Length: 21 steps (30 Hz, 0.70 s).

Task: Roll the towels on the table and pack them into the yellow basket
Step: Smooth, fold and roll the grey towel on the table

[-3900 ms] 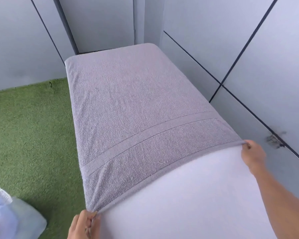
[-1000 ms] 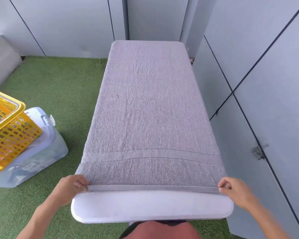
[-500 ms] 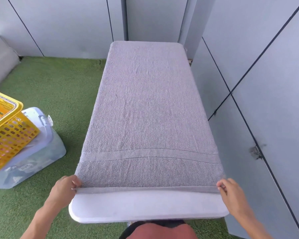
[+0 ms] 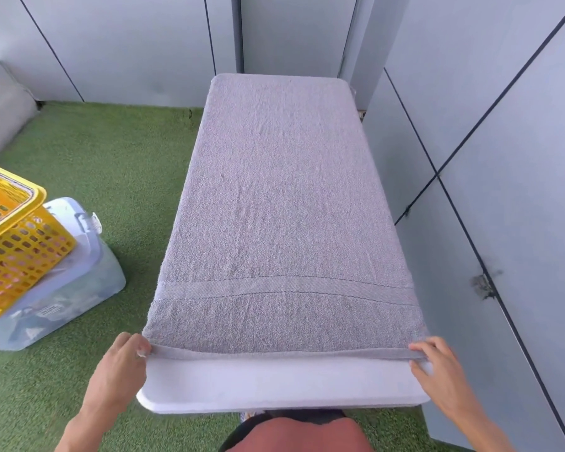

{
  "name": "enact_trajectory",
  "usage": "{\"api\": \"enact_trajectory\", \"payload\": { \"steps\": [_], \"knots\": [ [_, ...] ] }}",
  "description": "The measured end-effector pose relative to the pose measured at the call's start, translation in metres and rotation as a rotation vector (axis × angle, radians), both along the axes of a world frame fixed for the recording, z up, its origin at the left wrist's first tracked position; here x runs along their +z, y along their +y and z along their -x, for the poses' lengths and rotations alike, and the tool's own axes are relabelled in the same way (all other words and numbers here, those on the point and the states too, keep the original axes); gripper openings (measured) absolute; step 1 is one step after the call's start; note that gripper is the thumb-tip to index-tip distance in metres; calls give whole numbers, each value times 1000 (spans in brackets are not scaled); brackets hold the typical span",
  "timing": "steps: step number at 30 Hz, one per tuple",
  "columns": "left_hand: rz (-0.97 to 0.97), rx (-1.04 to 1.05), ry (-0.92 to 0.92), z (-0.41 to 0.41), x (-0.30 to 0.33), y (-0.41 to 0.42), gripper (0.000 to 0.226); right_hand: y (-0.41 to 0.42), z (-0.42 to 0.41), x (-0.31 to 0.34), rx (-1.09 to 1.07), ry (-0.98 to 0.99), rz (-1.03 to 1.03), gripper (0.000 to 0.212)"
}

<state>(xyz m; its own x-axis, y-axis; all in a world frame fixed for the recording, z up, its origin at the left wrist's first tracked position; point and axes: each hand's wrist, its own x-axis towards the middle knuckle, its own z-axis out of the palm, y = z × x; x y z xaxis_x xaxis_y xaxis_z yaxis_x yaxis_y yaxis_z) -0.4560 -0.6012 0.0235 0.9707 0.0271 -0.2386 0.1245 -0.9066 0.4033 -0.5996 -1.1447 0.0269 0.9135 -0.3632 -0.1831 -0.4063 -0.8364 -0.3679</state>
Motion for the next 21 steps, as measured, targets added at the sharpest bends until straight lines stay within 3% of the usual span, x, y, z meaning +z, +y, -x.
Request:
{"api": "enact_trajectory", "payload": {
  "steps": [7,12,17,21],
  "knots": [
    [-92,-243,-262,36,-8,-22,39,-5,3,-6,69,-41,102,33],
    [-98,-290,-234,34,-10,-23,63,-4,1,-12,84,-109,178,29],
    [-122,-305,-266,20,-9,-13,44,-8,-5,-6,85,-91,213,19],
    [-107,-342,-121,15,-4,-2,33,-22,-6,10,92,85,81,18]
  ]
}}
